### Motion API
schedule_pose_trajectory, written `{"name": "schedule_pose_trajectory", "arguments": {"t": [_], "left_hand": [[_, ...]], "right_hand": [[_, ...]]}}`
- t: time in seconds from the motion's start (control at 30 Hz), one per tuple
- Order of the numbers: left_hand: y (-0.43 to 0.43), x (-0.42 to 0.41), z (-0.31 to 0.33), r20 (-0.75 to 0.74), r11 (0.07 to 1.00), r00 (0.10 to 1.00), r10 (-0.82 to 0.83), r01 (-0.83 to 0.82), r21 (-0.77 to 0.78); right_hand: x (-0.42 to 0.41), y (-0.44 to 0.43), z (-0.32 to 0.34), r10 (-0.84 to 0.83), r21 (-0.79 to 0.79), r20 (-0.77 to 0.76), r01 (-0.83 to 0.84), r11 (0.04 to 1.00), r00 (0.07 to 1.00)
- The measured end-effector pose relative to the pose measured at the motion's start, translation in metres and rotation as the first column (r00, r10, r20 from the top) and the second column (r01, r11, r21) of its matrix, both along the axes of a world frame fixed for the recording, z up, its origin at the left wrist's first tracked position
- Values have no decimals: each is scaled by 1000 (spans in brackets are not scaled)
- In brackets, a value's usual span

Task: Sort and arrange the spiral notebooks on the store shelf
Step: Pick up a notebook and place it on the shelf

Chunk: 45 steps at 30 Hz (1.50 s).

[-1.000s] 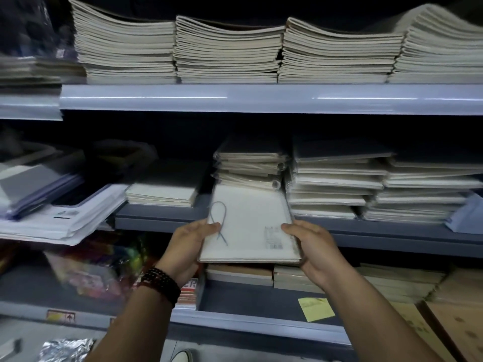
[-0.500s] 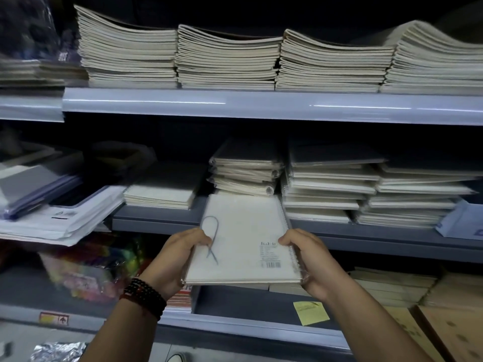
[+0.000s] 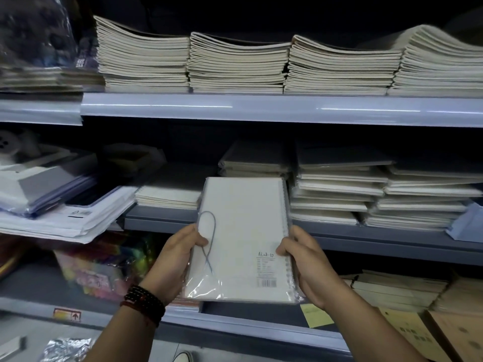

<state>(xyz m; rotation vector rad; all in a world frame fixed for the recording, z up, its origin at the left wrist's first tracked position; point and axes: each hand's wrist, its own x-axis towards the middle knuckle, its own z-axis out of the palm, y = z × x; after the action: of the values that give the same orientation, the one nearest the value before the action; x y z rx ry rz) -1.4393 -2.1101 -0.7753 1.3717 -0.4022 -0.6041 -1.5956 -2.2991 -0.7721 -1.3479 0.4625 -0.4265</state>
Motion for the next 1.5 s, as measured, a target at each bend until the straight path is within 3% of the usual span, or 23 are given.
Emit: {"name": "schedule_pose_trajectory", "arguments": {"t": [0.17,0.43,0.6,0.73,0.83,0.97,1.07,1.17,1.37,1.43,1.5], "left_hand": [[-2,-10,8,117,999,993,16,-13,-32],[-16,-14,9,168,982,969,182,-169,-89],[-18,-7,8,341,921,857,386,-382,-80],[-13,-10,15,355,915,849,392,-320,-247],[-12,-9,14,396,911,825,403,-319,-262],[-8,-7,12,310,922,891,332,-237,-306],[-4,0,13,125,924,969,215,-160,-347],[-3,0,16,-28,924,997,79,-83,-373],[-1,-1,14,-41,914,995,92,-100,-393],[0,0,16,-51,907,994,101,-113,-405],[0,1,17,-52,906,994,97,-110,-409]], "right_hand": [[5,-1,0,-132,-153,82,144,978,988],[12,-7,5,-255,-332,160,295,896,954],[15,-12,11,-296,-427,234,371,825,926],[12,-12,15,-291,-468,285,397,790,913],[13,-11,17,-254,-473,339,397,786,906],[13,-11,13,-179,-480,418,384,789,891],[9,-11,11,-95,-400,418,278,873,903],[11,-10,9,-144,-319,380,276,907,914],[12,-5,19,-184,-218,314,259,941,932],[16,-6,20,-228,-68,264,254,965,937],[17,-4,23,-154,91,217,137,986,964]]}}
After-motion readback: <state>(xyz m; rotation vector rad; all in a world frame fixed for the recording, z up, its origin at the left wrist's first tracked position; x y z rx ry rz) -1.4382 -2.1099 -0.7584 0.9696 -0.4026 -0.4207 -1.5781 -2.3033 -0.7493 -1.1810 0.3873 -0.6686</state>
